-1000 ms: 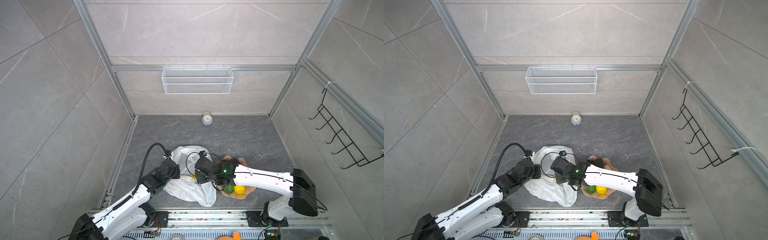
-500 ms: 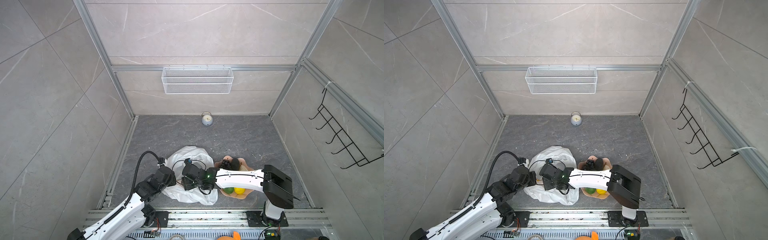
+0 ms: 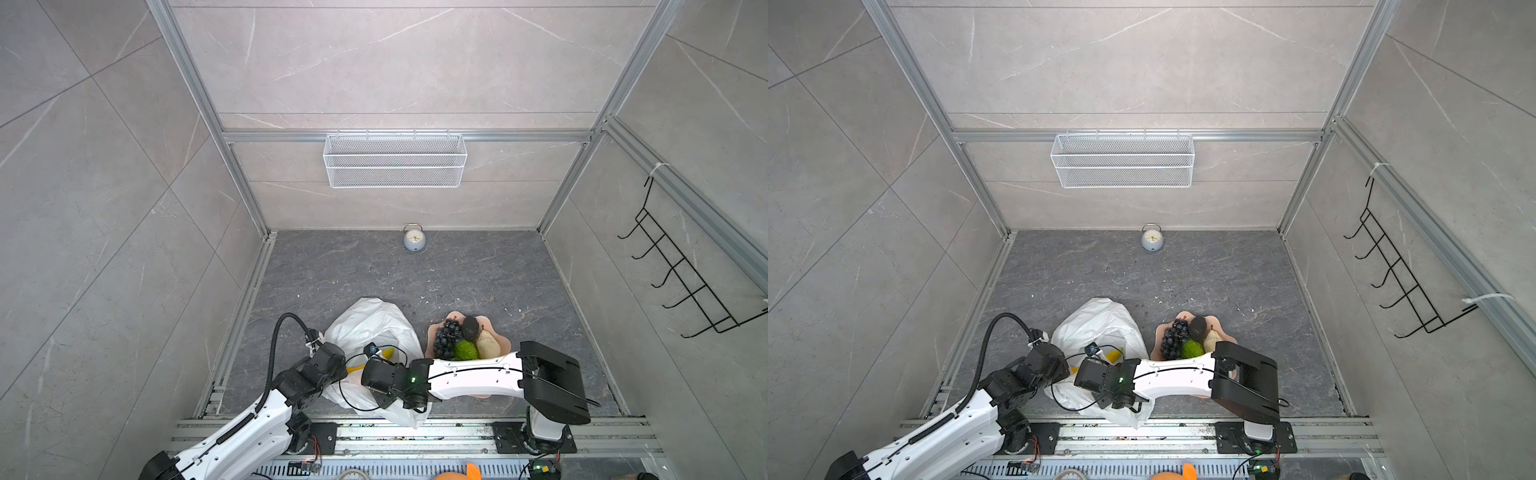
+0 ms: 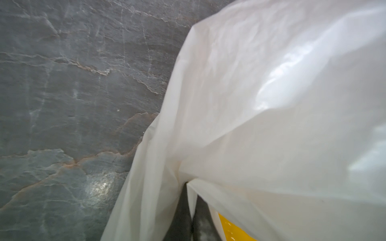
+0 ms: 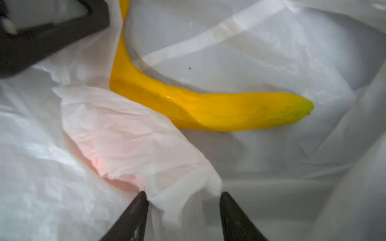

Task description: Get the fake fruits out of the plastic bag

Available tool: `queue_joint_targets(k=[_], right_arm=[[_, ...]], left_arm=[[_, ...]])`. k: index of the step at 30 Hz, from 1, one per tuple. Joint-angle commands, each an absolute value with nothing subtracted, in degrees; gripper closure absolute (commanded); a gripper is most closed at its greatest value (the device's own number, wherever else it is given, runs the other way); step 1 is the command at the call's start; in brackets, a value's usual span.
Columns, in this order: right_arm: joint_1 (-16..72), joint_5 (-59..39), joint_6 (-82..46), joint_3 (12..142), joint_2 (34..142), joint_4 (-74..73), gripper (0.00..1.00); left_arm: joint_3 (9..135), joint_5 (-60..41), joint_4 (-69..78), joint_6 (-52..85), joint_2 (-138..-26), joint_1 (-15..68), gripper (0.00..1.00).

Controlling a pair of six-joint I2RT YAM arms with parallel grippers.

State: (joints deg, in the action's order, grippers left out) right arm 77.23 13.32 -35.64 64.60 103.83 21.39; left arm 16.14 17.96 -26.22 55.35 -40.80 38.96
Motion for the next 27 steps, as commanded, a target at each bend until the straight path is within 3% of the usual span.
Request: queue_joint_targets(k=[1, 12, 21, 27], right_arm=[[76.80, 16.05, -34.23, 64.31, 104.18, 23.24, 0.43], [69.84, 10.02, -36.05, 62.33, 92.95, 17.35, 0.41], [64.60, 8.55, -35.16, 71.89, 102.56, 19.56, 0.41], [64.68, 4.11, -31.72, 68.71, 96.37, 15.61, 0.33]], left_arm=[[15.31, 18.91, -23.82, 56.50, -40.44, 39.19, 1.00], [15.66, 16.61, -21.17, 52.75, -42.89, 39.14, 1.00], [16.52, 14.81, -17.31, 50.91, -45.99, 39.37, 1.00], [16.69, 16.80, -19.14, 51.74, -45.29, 39.38, 1.00]])
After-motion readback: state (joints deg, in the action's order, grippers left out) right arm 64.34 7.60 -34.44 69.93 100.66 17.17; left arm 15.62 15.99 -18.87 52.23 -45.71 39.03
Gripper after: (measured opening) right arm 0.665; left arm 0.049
